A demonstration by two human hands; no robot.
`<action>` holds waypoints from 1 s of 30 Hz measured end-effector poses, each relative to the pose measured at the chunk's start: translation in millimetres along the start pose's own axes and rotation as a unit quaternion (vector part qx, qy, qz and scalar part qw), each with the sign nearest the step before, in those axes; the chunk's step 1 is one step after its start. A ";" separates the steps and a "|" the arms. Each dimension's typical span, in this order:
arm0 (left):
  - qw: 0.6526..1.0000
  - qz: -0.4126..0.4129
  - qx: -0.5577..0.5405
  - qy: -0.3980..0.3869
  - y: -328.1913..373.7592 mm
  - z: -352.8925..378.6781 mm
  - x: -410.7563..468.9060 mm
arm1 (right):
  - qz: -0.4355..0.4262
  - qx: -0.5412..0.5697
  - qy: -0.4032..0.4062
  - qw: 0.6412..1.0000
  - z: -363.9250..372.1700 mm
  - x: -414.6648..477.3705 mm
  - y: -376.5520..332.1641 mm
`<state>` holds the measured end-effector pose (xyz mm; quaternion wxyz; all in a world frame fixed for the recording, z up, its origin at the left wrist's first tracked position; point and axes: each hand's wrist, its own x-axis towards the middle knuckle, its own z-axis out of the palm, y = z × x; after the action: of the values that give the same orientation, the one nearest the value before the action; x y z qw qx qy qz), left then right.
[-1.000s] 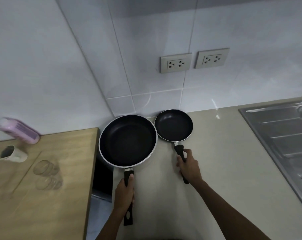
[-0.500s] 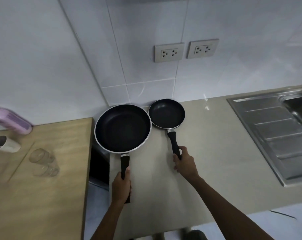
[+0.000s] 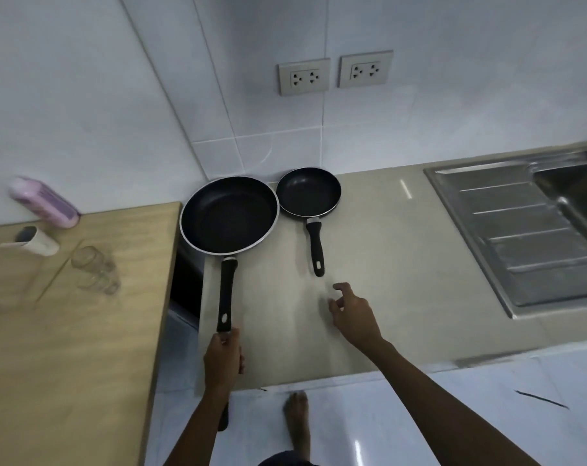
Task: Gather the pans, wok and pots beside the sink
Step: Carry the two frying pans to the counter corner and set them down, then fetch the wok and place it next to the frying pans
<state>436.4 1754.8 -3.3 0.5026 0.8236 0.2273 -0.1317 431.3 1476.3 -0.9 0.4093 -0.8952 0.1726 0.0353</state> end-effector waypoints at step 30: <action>0.525 0.692 0.422 -0.258 151.0 543.1 -459.0 | 0.182 -0.316 0.244 0.899 -430.9 -349.8 398.5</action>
<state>123.5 1102.4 67.3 0.0658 0.7681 -0.6362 -0.0299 -65.1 1012.0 68.9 0.0360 -0.9112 0.4064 -0.0576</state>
